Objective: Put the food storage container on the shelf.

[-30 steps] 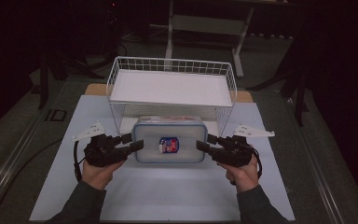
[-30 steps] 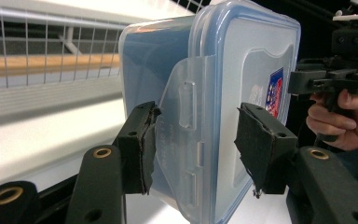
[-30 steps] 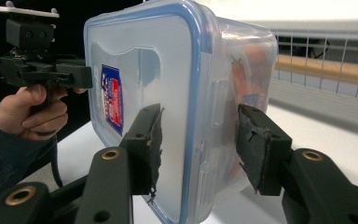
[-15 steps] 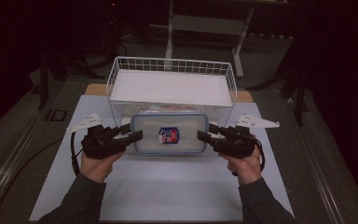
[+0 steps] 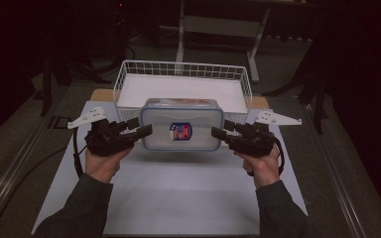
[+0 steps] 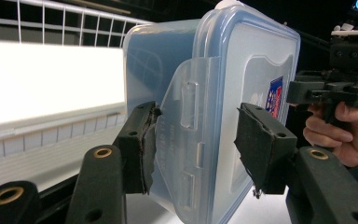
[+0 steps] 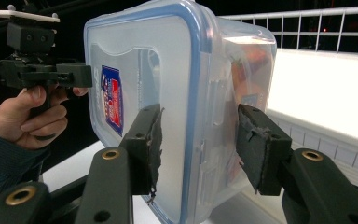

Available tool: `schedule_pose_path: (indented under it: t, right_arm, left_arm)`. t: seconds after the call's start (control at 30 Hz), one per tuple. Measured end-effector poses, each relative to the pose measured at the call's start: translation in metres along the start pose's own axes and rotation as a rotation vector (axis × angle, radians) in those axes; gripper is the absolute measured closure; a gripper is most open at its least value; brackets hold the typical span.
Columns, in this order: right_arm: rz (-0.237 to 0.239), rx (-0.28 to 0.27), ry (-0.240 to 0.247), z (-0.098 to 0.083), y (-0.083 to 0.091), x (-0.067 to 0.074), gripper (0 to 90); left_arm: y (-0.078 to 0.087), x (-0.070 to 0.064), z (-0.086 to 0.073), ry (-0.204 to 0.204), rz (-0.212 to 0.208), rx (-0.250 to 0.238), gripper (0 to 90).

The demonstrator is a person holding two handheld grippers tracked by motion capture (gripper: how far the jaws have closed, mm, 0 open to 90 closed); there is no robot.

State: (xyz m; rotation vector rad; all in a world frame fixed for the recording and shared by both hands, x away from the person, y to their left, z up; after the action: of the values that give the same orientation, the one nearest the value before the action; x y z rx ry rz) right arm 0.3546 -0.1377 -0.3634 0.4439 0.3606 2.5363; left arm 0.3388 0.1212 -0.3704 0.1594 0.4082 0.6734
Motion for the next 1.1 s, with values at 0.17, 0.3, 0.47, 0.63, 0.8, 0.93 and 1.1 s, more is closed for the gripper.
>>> schedule_pose_path:
  t: [0.17, 0.3, 0.47, 0.63, 0.8, 0.93, 1.1]
  right_arm:
    - [0.005, -0.024, 0.006, 0.013, 0.001, -0.006, 51.8]
    - [0.004, -0.042, 0.008, 0.023, 0.002, -0.010, 51.8]
    - [-0.008, -0.046, 0.015, 0.036, 0.001, -0.017, 51.8]
    - [-0.007, -0.042, 0.004, 0.046, -0.007, -0.026, 51.7]
    - [0.008, -0.040, -0.037, 0.053, -0.020, -0.041, 51.6]
    - [0.017, -0.031, -0.081, 0.056, -0.031, -0.054, 51.4]
    - [0.010, -0.032, -0.127, 0.056, -0.041, -0.064, 51.1]
  left_arm:
    - [-0.003, 0.001, 0.019, -0.036, 0.006, -0.004, 48.8]
    - [-0.005, 0.002, 0.033, -0.054, 0.009, -0.010, 48.7]
    - [-0.011, 0.010, 0.044, -0.040, -0.003, -0.006, 48.7]
    - [-0.017, 0.022, 0.050, -0.001, -0.012, -0.024, 48.8]
    - [-0.026, 0.041, 0.059, 0.044, -0.005, -0.024, 48.9]
    - [-0.033, 0.053, 0.063, 0.082, 0.000, -0.026, 48.9]
    - [-0.040, 0.065, 0.065, 0.142, 0.000, -0.036, 48.9]
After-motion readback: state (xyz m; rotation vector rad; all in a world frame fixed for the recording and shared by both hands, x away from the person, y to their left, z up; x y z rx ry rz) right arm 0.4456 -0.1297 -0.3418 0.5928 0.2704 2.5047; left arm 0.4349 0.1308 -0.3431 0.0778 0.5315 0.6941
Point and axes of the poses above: each handheld gripper's, and its own axes: y roughly backward along the jaws, z roughly out of its top, x roughly to its left, the point moved 8 cm from there along -y, roughly forward along the jaws, and after that the axes turned 6 degrees about x, right-handed, at the moved point
